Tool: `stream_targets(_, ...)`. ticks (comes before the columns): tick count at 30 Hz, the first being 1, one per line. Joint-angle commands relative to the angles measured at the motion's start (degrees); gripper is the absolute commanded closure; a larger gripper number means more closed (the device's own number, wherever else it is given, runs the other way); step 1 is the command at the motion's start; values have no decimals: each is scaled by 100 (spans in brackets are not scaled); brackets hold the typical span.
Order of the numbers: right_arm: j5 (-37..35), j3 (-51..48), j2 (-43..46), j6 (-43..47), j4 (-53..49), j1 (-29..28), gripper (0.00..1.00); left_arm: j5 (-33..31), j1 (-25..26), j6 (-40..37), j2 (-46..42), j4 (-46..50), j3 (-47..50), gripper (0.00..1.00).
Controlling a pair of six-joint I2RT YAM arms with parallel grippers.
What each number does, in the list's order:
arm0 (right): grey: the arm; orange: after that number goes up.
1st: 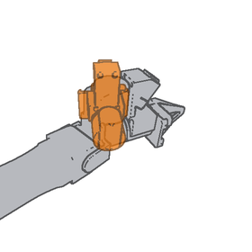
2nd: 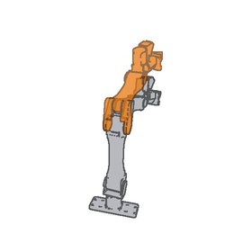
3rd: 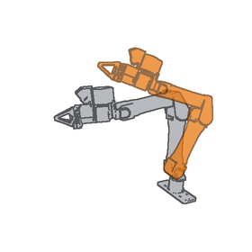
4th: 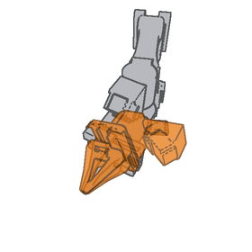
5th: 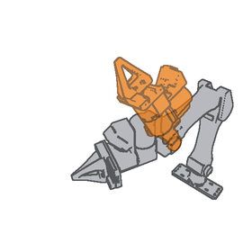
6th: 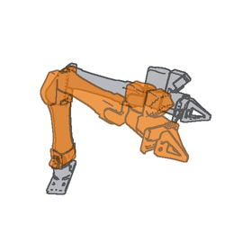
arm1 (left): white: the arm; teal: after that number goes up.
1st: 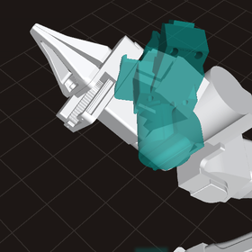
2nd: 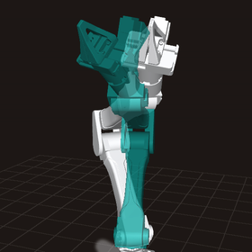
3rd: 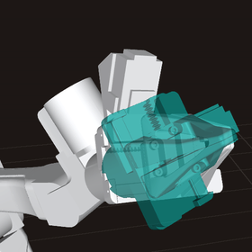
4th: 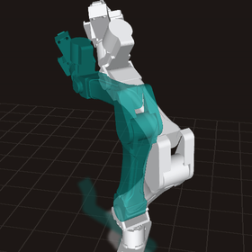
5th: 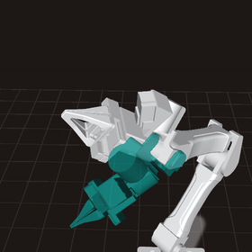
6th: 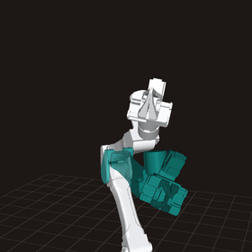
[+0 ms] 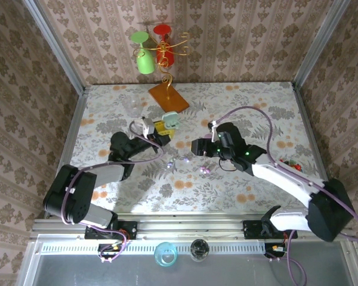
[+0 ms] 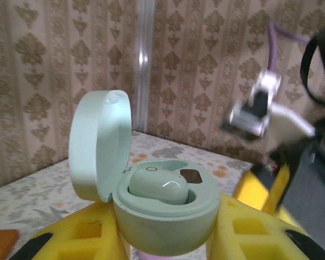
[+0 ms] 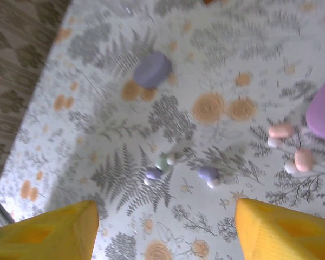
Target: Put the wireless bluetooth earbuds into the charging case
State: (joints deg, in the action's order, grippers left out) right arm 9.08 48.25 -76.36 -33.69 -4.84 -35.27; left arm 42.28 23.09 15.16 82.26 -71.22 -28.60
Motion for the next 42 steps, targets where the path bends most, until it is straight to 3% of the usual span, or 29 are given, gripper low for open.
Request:
stream_targets(1, 537, 357, -701, 19, 152, 2, 31, 69, -282, 272, -295, -222, 9, 73)
stream_targets(9, 1451, 1997, -2921, 596, -533, -71, 32, -71, -635, 233, -895, -184, 356, 73)
stream_targets(22, 2215, 3915, -4912, 1020, -1270, -204, 31, 243, -599, 374, -1201, -150, 636, 72)
stream_targets(28, 2576, 3794, -4916, 1097, -1402, -256, 33, 303, -575, 382, -1239, -120, 653, 73)
stream_targets(42, 2258, 2627, -4039, 972, -1263, -397, 33, 218, -437, 286, -1217, -139, 686, 73)
